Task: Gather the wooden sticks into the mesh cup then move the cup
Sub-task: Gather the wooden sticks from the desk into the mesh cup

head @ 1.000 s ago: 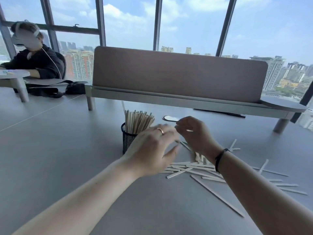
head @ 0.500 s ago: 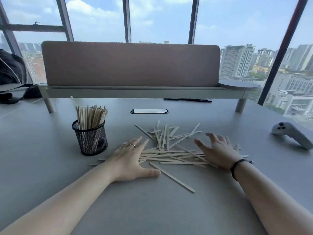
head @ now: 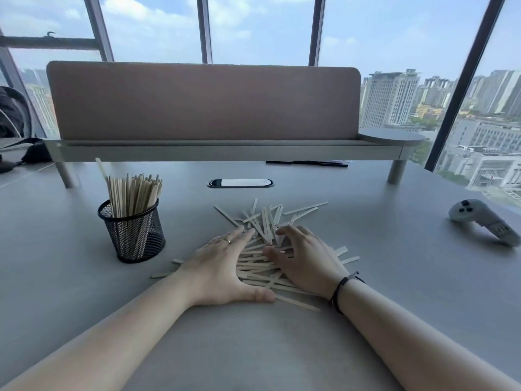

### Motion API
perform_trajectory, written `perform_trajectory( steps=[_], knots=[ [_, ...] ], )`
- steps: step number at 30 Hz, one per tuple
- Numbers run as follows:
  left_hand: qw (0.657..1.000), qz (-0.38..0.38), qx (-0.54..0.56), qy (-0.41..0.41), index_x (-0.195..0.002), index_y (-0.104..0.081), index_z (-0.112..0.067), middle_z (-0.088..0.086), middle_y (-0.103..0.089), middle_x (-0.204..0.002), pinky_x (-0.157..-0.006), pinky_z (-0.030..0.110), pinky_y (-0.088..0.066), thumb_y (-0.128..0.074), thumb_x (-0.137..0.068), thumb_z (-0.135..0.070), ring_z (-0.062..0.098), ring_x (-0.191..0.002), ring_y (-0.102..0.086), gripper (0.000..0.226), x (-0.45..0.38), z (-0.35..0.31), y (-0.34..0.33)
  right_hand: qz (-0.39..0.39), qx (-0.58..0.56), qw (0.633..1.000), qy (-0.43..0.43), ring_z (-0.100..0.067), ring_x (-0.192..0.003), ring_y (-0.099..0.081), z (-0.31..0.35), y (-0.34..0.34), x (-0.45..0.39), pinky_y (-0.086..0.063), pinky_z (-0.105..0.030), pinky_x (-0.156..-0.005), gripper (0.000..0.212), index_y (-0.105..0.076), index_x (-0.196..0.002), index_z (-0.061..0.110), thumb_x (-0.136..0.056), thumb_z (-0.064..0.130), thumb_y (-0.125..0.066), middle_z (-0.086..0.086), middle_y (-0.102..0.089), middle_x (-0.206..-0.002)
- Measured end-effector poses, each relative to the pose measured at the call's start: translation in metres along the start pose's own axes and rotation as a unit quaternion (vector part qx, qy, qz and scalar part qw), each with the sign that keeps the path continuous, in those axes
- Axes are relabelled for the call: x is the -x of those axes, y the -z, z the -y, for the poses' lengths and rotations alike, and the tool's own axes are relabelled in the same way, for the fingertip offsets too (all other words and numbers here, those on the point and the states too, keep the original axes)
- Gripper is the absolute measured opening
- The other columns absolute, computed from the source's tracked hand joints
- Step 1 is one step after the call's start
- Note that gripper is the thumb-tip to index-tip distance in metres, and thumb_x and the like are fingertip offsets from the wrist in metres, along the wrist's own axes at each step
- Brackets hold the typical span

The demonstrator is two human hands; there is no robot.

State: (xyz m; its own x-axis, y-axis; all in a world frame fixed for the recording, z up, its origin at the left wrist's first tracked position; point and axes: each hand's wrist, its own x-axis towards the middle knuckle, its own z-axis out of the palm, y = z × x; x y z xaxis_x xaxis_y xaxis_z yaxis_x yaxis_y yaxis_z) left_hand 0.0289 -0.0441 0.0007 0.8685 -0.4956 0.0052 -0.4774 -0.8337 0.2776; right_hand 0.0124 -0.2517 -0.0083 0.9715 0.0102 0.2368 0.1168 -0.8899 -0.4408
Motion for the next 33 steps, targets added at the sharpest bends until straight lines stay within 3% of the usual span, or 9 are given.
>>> perform_trajectory(
  steps=[9, 14, 17, 19, 21, 24, 27, 30, 33],
  knots=[
    [0.999, -0.035, 0.020, -0.026, -0.156, -0.007, -0.038, -0.012, -0.015, -0.165, -0.120, 0.031, -0.020, -0.053, -0.049, -0.095, 0.008, -0.150, -0.017, 0.129, 0.000, 0.005, -0.001, 0.001, -0.089, 0.990, 0.111, -0.010, -0.100, -0.062, 0.025, -0.012, 0.006, -0.049, -0.030, -0.087, 0.035, -0.061, -0.114, 0.034, -0.086, 0.056, -0.056, 0.010, -0.062, -0.113],
    [0.991, -0.095, 0.063, -0.065, -0.143, -0.031, -0.046, -0.021, -0.052, -0.142, -0.099, 0.026, -0.041, -0.061, -0.063, -0.073, 0.003, -0.131, -0.046, 0.090, 0.004, 0.012, 0.003, 0.019, -0.139, 0.978, 0.152, -0.005, -0.094, -0.066, 0.042, -0.016, 0.001, -0.051, -0.025, -0.081, 0.029, -0.065, -0.106, 0.029, -0.090, 0.051, -0.053, 0.011, -0.070, -0.101],
    [0.993, -0.103, 0.039, -0.047, -0.141, -0.036, -0.046, -0.019, -0.054, -0.140, -0.095, 0.026, -0.041, -0.058, -0.075, -0.074, 0.006, -0.129, -0.049, 0.075, 0.003, 0.021, 0.004, -0.011, -0.198, 0.974, 0.109, 0.000, -0.081, -0.068, 0.041, -0.009, -0.018, -0.046, -0.012, -0.069, 0.015, -0.069, -0.094, 0.025, -0.095, 0.036, -0.058, 0.013, -0.073, -0.089],
    [0.993, -0.100, 0.025, -0.051, -0.138, -0.042, -0.043, -0.022, -0.048, -0.144, -0.103, 0.029, -0.040, -0.055, -0.081, -0.071, 0.006, -0.132, -0.046, 0.065, 0.001, 0.026, 0.003, -0.062, -0.180, 0.977, 0.097, -0.005, -0.080, -0.068, 0.035, -0.008, -0.042, -0.051, -0.020, -0.072, 0.015, -0.069, -0.089, 0.022, -0.095, 0.031, -0.058, 0.012, -0.073, -0.086],
    [0.993, -0.094, 0.025, -0.064, -0.138, -0.046, -0.043, -0.024, -0.043, -0.148, -0.110, 0.032, -0.037, -0.053, -0.084, -0.067, 0.003, -0.137, -0.040, 0.059, -0.001, 0.028, 0.002, -0.084, -0.128, 0.983, 0.099, -0.013, -0.088, -0.069, 0.028, -0.009, -0.071, -0.054, -0.033, -0.080, 0.017, -0.071, -0.092, 0.021, -0.095, 0.029, -0.056, 0.008, -0.075, -0.092],
    [0.990, -0.098, 0.032, -0.093, -0.137, -0.047, -0.051, -0.026, -0.038, -0.150, -0.113, 0.029, -0.032, -0.050, -0.088, -0.062, 0.001, -0.139, -0.033, 0.050, -0.001, 0.027, 0.002, 0.004, -0.021, 0.994, 0.109, -0.018, -0.115, -0.061, 0.027, -0.017, -0.111, -0.047, -0.034, -0.094, 0.025, -0.067, -0.116, 0.027, -0.099, 0.034, -0.049, 0.006, -0.068, -0.124],
    [0.989, -0.101, 0.038, -0.102, -0.136, -0.047, -0.055, -0.027, -0.036, -0.151, -0.112, 0.026, -0.029, -0.048, -0.092, -0.058, 0.000, -0.139, -0.032, 0.043, -0.002, 0.029, 0.000, 0.097, 0.043, 0.984, 0.145, -0.014, -0.146, -0.031, 0.041, -0.032, -0.137, -0.023, -0.040, -0.117, 0.035, -0.058, -0.130, 0.042, -0.103, 0.045, -0.036, 0.012, -0.043, -0.154],
    [0.989, -0.100, 0.033, -0.102, -0.136, -0.046, -0.056, -0.027, -0.037, -0.152, -0.113, 0.027, -0.029, -0.044, -0.093, -0.060, -0.001, -0.138, -0.032, 0.043, -0.006, 0.034, -0.002, 0.176, 0.056, 0.969, 0.163, -0.009, -0.152, -0.008, 0.062, -0.048, -0.148, 0.000, -0.045, -0.122, 0.041, -0.050, -0.135, 0.051, -0.102, 0.055, -0.026, 0.019, -0.025, -0.161],
    [0.986, -0.120, 0.044, -0.104, -0.134, -0.051, -0.054, -0.028, -0.045, -0.145, -0.109, 0.027, -0.036, -0.046, -0.092, -0.060, -0.003, -0.134, -0.037, 0.043, -0.009, 0.037, -0.003, 0.199, 0.073, 0.964, 0.161, -0.013, -0.148, -0.025, 0.067, -0.057, -0.151, -0.011, -0.047, -0.121, 0.047, -0.058, -0.129, 0.045, -0.099, 0.061, -0.026, 0.016, -0.039, -0.155]
  ],
)
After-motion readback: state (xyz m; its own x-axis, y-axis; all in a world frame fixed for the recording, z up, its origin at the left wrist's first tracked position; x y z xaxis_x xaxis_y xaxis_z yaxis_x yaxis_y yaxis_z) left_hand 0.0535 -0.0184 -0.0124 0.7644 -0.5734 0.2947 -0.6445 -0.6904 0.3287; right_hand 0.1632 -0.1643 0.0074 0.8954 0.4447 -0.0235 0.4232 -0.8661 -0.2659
